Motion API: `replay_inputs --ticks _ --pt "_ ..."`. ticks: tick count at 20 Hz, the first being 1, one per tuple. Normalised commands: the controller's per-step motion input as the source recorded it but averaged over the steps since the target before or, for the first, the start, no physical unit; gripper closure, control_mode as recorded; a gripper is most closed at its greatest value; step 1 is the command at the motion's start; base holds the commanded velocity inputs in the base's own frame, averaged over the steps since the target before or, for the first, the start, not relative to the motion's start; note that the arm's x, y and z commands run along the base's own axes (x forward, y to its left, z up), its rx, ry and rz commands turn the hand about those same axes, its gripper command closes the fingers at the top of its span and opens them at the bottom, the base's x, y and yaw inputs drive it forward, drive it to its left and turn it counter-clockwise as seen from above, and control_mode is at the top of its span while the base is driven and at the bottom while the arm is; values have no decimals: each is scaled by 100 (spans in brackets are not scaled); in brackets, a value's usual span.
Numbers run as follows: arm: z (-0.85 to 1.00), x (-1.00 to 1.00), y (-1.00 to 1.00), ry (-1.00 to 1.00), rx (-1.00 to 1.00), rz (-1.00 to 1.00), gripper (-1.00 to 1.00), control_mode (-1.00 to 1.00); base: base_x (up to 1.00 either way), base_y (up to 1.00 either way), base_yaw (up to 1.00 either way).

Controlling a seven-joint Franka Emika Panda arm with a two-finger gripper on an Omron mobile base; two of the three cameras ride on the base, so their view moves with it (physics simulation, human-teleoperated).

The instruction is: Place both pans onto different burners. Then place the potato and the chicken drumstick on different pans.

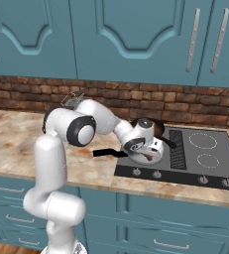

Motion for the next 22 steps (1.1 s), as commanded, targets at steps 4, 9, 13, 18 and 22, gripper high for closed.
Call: replay_inputs --ticks 4,9,13,18,22 --pt "-26 30 -9 1 4 0 100 -100 0 0 0" --pt "-27 23 0 1 0 0 -100 -100 0 0 0" --pt "-11 0 0 0 0 1 -100 -100 0 0 0" --pt "-24 -16 4 1 -24 15 -100 -100 0 0 0" --pt "-7 -11 6 -5 -26 4 -100 -100 0 0 0"
